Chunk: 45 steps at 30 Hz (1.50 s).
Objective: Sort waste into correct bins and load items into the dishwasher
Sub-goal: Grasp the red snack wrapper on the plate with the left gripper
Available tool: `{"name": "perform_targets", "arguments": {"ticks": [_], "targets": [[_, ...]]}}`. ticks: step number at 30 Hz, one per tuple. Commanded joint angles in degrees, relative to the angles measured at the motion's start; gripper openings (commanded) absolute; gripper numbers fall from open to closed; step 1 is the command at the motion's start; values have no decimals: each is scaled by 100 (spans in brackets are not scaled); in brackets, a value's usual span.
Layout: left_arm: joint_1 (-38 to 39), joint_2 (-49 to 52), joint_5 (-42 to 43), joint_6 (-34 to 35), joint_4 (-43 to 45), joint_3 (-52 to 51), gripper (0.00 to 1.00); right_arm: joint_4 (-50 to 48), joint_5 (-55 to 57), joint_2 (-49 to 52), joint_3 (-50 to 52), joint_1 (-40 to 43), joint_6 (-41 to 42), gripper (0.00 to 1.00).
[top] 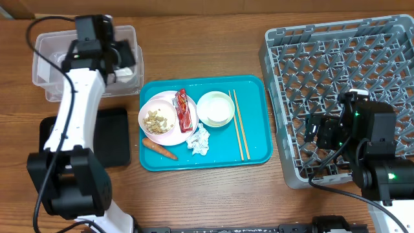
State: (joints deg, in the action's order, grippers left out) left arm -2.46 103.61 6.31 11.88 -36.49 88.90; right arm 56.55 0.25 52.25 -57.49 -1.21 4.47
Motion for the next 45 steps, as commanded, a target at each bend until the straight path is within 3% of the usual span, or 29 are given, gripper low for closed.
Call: {"name": "perform_targets", "arguments": {"ticks": [1,6,13,20,32,34,39,45], "targets": [[577,-264,763,13,-404,164,57,-20,15,-35,-188,17,17,100],[1318,111,216,15,-1128,155,57,-22,13,-35,-188,17,17,100],[1945,861,188,138,-1193,157,50,20,13,-35,-188,17,17,100],[2048,1104,-726,660,-1381,157,57,63,15,-37,-188,17,17,100],[2055,1408,-778,901,-1384,153,54,63,13,-35,-188,17,17,100],[2055,1491,-778,914,-1381,153,51,63,13,-35,-188,17,17,100],[2048,1495,-778,909,-1239,175,7,63,15,-35,-188,17,17,100],[2037,1429,-778,890,-1547,710,4,63,15,-37,-188,17,17,100]]}}
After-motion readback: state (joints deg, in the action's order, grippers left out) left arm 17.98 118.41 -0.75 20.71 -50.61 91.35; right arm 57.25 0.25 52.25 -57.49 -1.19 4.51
